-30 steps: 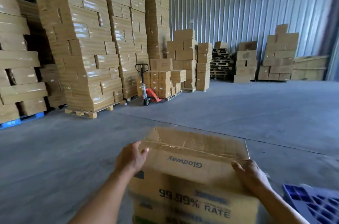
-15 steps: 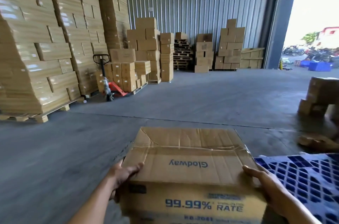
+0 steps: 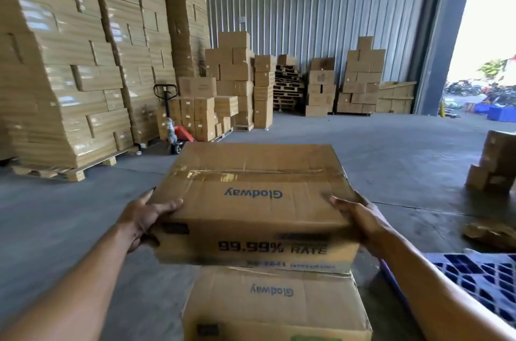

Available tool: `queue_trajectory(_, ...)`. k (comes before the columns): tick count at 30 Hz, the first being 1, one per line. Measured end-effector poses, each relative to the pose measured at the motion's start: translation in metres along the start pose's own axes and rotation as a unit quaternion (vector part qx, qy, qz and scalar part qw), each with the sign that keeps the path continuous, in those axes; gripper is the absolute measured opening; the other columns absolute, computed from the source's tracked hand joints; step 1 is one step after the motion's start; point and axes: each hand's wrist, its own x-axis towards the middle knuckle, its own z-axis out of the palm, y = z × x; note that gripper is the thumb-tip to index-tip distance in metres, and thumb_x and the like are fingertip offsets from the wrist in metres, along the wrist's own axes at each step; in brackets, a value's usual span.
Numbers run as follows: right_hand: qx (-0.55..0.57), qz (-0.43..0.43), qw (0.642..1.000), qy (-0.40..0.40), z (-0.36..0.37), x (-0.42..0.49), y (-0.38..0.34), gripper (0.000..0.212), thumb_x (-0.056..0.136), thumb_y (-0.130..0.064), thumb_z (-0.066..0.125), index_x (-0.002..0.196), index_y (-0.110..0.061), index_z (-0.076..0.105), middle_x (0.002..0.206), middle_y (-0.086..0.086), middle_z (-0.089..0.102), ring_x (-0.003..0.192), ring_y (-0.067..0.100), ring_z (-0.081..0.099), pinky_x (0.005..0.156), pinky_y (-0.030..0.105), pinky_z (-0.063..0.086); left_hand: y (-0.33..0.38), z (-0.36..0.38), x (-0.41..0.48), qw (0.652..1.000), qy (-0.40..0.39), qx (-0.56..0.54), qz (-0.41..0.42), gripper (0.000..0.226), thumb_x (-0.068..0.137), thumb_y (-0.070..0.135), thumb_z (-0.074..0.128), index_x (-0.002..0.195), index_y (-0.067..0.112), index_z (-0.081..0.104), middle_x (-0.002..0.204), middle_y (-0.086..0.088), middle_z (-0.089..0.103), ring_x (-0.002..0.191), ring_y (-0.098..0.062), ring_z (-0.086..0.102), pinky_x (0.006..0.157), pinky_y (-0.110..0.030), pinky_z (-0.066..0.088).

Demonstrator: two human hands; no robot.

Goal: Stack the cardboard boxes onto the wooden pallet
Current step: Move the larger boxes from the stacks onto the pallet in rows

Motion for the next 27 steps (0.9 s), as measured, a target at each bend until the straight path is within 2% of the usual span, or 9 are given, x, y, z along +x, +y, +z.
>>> queue_trajectory(3,0.005,-0.025,0.999,-0.047,0.012,0.015,-0.019,0.071,0.059,-0.039,0.089,0.125,-0.028,0.063,0.103,0.001,0.077,0.091,0.026,0.075,0.084,0.045,0.060,0.014,-0.011,-0.020,0.997,0.071,0.006,0.040,0.110,0.046,0.048,0.092,0.144,0.031,0.045,0.125,-0.005,0.065,0.102,-0.036,0.066,0.062,-0.051,0.059)
queue_trajectory(7,-0.012,-0.046,0.991,-0.125,0.020,0.028,-0.034,0.081,0.056,-0.048,0.085,0.131,-0.031,0.058,0.112,0.003,0.073,0.096,0.029,0.072,0.089,0.048,0.057,0.016,-0.017,-0.062,0.987,0.147,0.003,0.069,0.095,0.049,0.045,0.091,0.135,0.030,0.055,0.120,-0.003,0.067,0.108,-0.033,0.065,0.094,-0.055,0.050)
queue_trajectory(12,-0.012,-0.031,0.975,-0.220,0.024,0.035,-0.028,0.074,0.066,-0.047,0.080,0.132,-0.030,0.053,0.117,0.006,0.067,0.101,0.031,0.067,0.079,0.042,0.058,-0.004,-0.018,-0.130,0.967,0.243,-0.019,0.072,0.078,0.059,0.033,0.090,0.129,0.026,0.056,0.119,-0.001,0.065,0.101,-0.016,0.061,0.092,-0.037,0.049)
queue_trajectory(14,-0.023,-0.031,0.966,-0.256,0.033,0.032,-0.024,0.070,0.066,-0.049,0.080,0.129,-0.031,0.053,0.115,0.004,0.067,0.102,0.029,0.066,0.083,0.044,0.058,-0.018,-0.023,-0.162,0.953,0.294,-0.030,0.061,0.094,0.063,0.030,0.091,0.144,0.021,0.045,0.133,-0.004,0.058,0.112,-0.021,0.059,0.100,-0.042,0.047)
queue_trajectory(16,-0.029,-0.024,0.954,-0.297,0.044,0.025,-0.018,0.069,0.063,-0.050,0.082,0.124,-0.034,0.054,0.112,0.002,0.066,0.101,0.027,0.065,0.081,0.043,0.057,-0.029,-0.028,-0.203,0.939,0.339,-0.039,0.044,0.100,0.062,0.030,0.091,0.148,0.021,0.041,0.136,-0.003,0.056,0.114,-0.023,0.058,0.090,-0.047,0.053)
queue_trajectory(19,-0.041,-0.016,0.931,-0.362,0.068,0.001,-0.004,0.062,0.064,-0.047,0.082,0.119,-0.037,0.055,0.106,-0.002,0.066,0.097,0.024,0.065,0.068,0.036,0.054,-0.041,-0.035,-0.274,0.912,0.407,-0.052,0.012,0.102,0.060,0.030,0.093,0.148,0.026,0.041,0.133,0.001,0.056,0.110,-0.021,0.058,0.072,-0.044,0.057)
queue_trajectory(23,-0.040,-0.022,0.911,-0.411,0.107,-0.042,0.017,0.054,0.073,-0.038,0.082,0.120,-0.036,0.056,0.101,-0.005,0.066,0.089,0.018,0.065,0.055,0.026,0.054,-0.054,-0.048,-0.363,0.879,0.473,-0.058,-0.011,0.120,0.049,0.036,0.094,0.152,0.025,0.035,0.142,0.001,0.051,0.114,-0.017,0.052,0.076,-0.041,0.055)
queue_trajectory(24,-0.046,-0.027,0.905,-0.422,0.116,-0.052,0.023,0.054,0.074,-0.037,0.082,0.122,-0.036,0.056,0.102,-0.005,0.066,0.090,0.017,0.064,0.056,0.027,0.056,-0.057,-0.052,-0.382,0.872,0.486,-0.052,-0.013,0.128,0.041,0.040,0.094,0.152,0.023,0.035,0.142,0.000,0.053,0.112,-0.016,0.053,0.085,-0.042,0.054)
queue_trajectory(27,-0.056,-0.014,0.881,-0.469,0.143,-0.081,0.041,0.059,0.076,-0.038,0.082,0.129,-0.031,0.056,0.118,0.004,0.065,0.104,0.027,0.064,0.087,0.046,0.057,-0.069,-0.058,-0.434,0.852,0.520,-0.047,-0.031,0.134,0.032,0.044,0.093,0.152,0.025,0.035,0.135,0.001,0.054,0.111,-0.020,0.055,0.095,-0.054,0.051)
